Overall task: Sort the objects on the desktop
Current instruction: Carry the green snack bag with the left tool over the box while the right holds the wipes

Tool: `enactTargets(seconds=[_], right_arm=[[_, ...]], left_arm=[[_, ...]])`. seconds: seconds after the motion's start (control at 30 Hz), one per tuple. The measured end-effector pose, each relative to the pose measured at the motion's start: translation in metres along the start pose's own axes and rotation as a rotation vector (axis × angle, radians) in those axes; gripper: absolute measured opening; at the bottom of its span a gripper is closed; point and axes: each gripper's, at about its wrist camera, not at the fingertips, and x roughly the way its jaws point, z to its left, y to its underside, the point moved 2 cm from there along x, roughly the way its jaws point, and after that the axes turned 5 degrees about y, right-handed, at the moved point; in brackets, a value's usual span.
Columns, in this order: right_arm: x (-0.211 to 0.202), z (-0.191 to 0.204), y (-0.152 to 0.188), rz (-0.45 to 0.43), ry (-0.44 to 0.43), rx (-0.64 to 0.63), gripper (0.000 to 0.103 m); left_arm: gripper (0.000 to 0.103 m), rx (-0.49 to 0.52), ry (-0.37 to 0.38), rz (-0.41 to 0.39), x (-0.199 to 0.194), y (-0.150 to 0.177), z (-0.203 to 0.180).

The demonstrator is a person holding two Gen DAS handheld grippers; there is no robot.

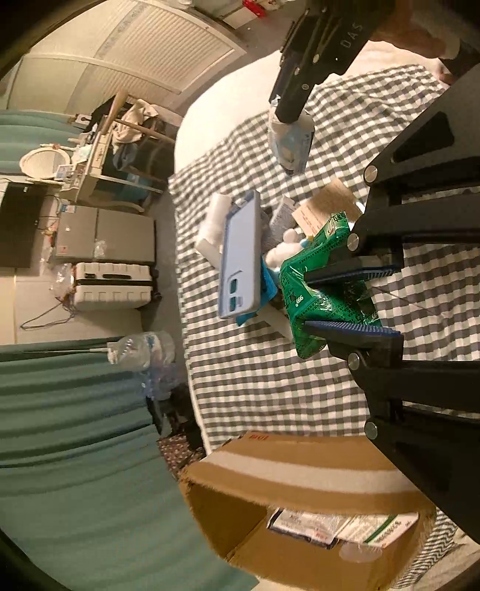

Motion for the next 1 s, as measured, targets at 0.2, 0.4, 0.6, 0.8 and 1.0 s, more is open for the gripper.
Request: enactTargets(seconds=[0.2, 0.4, 0.6, 0.8, 1.0], right_arm=[[-0.037, -0.002, 0.002, -0.056, 0.024, 0.007, 0.029], [-0.078, -0.002, -0.006, -0.127, 0.044, -0.002, 0.029], [-0.114, 0.008, -0.022, -0.202, 0.053, -0.02, 0.029], [-0.134, 0.029, -0.029, -0.253, 0.046, -0.05, 0.029], [-0.142, 0.06, -0.032, -0.286, 0.038, -0.106, 0.029]], left_arm=[[0.019, 0.005, 0.004, -0.064, -0.032, -0.008, -0.008], [0.019, 0.011, 0.01, -0.113, -0.06, -0.013, -0.012], [0.019, 0.012, 0.003, -0.162, -0.088, -0.018, -0.013], [0.019, 0.0, -0.009, -0.193, -0.106, -0.018, -0.001], [0.019, -0.031, -0.033, -0.21, -0.12, -0.019, 0.024]])
